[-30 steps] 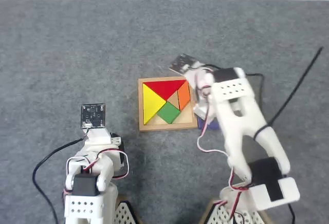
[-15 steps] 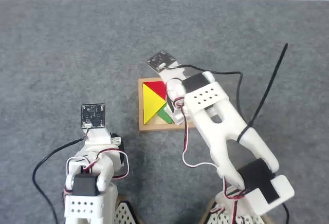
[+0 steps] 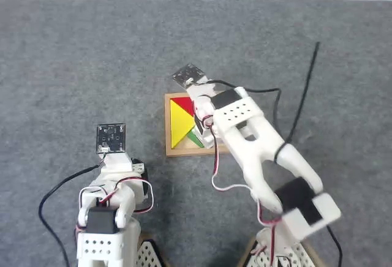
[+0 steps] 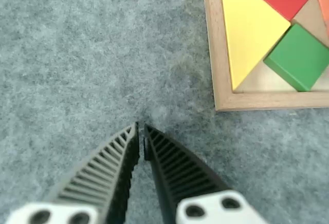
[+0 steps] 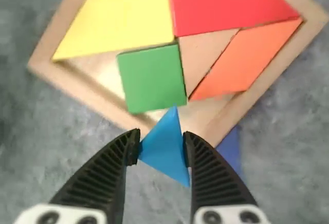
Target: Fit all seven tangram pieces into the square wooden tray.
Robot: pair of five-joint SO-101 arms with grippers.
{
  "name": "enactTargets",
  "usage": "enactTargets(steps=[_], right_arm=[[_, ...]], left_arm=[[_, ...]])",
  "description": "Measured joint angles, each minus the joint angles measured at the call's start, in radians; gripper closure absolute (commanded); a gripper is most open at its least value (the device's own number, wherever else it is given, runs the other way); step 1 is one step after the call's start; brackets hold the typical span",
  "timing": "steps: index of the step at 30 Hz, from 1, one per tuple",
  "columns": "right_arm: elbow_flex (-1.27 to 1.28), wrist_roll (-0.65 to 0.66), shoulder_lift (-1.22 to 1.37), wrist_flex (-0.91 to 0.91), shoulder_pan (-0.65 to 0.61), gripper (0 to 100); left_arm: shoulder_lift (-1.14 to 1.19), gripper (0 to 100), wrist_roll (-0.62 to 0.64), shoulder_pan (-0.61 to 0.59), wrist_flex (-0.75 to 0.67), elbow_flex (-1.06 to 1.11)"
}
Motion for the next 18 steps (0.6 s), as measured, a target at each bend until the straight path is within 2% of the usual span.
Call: enactTargets(steps=[4, 12, 16, 18], right_arm=[[-0.130, -0.226, 0.124, -0.034, 0.000, 96.1], [-0.468, -0.905, 0.379, -0.002, 0.002, 96.1], [-0.552, -1.091, 0.439, 0.006, -0.026, 95.6], [-0.560, -1.138, 0.442, 0.008, -0.044, 91.1]], left_arm=[[0.000, 99, 0.000, 0.000, 0.000, 0.000], [0.000, 99, 0.000, 0.000, 0.000, 0.000], [0.000, 99, 0.000, 0.000, 0.000, 0.000], [0.000, 99, 0.000, 0.000, 0.000, 0.000]])
